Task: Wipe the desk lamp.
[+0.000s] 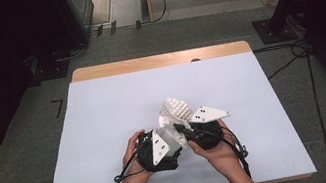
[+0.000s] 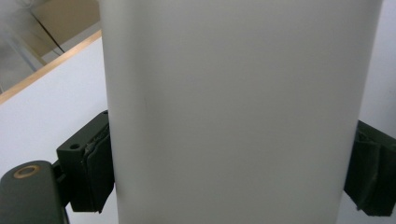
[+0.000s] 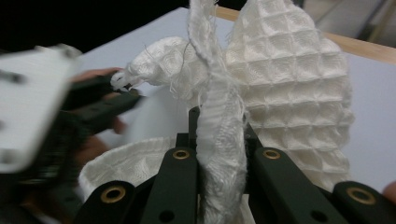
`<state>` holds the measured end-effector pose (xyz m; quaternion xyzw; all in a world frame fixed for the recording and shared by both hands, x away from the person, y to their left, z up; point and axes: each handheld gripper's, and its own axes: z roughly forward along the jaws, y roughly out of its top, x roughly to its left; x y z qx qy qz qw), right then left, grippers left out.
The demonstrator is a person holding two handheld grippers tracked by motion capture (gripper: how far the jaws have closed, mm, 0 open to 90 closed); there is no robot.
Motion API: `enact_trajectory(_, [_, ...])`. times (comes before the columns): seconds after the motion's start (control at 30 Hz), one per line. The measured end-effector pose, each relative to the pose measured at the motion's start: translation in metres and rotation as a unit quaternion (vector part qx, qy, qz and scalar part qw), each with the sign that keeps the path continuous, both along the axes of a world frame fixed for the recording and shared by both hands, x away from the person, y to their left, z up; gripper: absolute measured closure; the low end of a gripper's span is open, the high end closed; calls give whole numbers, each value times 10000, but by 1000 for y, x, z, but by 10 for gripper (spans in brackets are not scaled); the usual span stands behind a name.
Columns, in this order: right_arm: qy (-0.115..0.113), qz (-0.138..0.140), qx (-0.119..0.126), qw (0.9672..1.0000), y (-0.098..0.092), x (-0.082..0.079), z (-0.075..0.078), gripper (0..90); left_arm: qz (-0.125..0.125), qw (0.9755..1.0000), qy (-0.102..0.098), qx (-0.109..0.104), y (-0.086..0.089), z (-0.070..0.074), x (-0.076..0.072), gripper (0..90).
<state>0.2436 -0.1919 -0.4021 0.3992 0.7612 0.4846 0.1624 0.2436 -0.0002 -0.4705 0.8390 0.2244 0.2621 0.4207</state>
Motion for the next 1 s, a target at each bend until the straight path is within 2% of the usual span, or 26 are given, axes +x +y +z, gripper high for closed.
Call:
enact_trajectory(0.03, [-22, -101, -35, 9999, -2, 3, -4, 837, 30, 10000, 54, -49, 0, 0, 1, 83])
enact_trajectory(0.07, [67, -244, 4, 9997, -8, 7, -9, 838, 33, 9999, 81, -58, 0, 0, 1, 83])
enact_trajectory(0.1, [183, -265, 55, 9995, -12, 8, -10, 840, 33, 9999, 81, -58, 0, 0, 1, 83])
enact_trajectory(0.2, [304, -18, 117, 9995, -16, 4, -5, 842, 100, 9994, 256, -216, 2, 1, 5, 83])
enact_trajectory(0.23, [266, 93, 179, 9994, -14, 2, -3, 842, 100, 9994, 234, -217, 2, 0, 4, 83])
enact_trajectory(0.27, [213, 254, 264, 9991, -11, -2, 2, 842, 84, 9997, 131, -161, 1, 0, 3, 83])
enact_trajectory(0.33, [21, 443, 343, 9984, -3, -7, 7, 842, -116, 9999, -59, -30, -1, -1, -3, 83])
enact_trajectory(0.37, [-85, 492, 371, 9981, -1, -8, 8, 842, -220, 9997, -39, -73, -1, -1, -4, 84])
enact_trajectory(0.4, [-167, 475, 357, 9981, 0, -8, 7, 841, -225, 9997, -49, -72, -2, -2, -5, 84])
enact_trajectory(0.43, [-167, 475, 357, 9981, 0, -8, 7, 841, -225, 9997, -49, -72, -2, -2, -5, 83])
enact_trajectory(0.47, [-107, 286, 352, 9989, -7, 0, -1, 842, -205, 9997, -8, -93, -1, -1, -3, 83])
enact_trajectory(0.5, [-107, 286, 352, 9989, -7, 0, -1, 842, -205, 9997, -8, -93, -1, -1, -3, 83])
enact_trajectory(0.53, [86, -15, 414, 9991, -19, 8, -9, 842, -153, 9998, 3, -145, 0, -2, -1, 83])
enact_trajectory(0.57, [138, -131, 421, 9989, -23, 10, -12, 842, -153, 9998, 3, -145, 0, -2, -1, 83])
enact_trajectory(0.6, [138, -131, 421, 9989, -23, 10, -12, 842, -74, 9998, -50, -200, 1, -2, -1, 83])
enact_trajectory(0.63, [92, -478, 386, 9981, -34, 12, -16, 841, 96, 9985, -19, -532, 6, 1, 2, 82])
enact_trajectory(0.67, [35, -549, 356, 9979, -37, 12, -17, 840, 217, 9968, -19, -764, 10, 3, 4, 82])
enact_trajectory(0.7, [35, -549, 356, 9979, -37, 12, -17, 840, 217, 9968, -19, -764, 10, 3, 4, 82])
enact_trajectory(0.73, [-42, -626, 302, 9976, -39, 12, -17, 840, 342, 9944, -66, -1001, 16, 5, 7, 82])
enact_trajectory(0.77, [-265, -793, 0, 9965, -42, 14, -19, 838, 407, 9927, -85, -1133, 22, 5, 9, 82])
enact_trajectory(0.8, [-265, -793, 0, 9965, -42, 14, -19, 838, 407, 9927, -85, -1133, 22, 5, 9, 82])
enact_trajectory(0.83, [-235, -801, -113, 9964, -42, 15, -25, 837, 456, 9921, -51, -1166, 25, 3, 11, 82])
enact_trajectory(0.9, [-137, -752, -153, 9970, -41, 17, -30, 836, 621, 9878, 159, -1416, 31, -2, 17, 82])
enact_trajectory(1.0, [139, -537, -204, 9983, -31, 20, -45, 836, 709, 9822, 312, -1709, 37, -2, 20, 82])
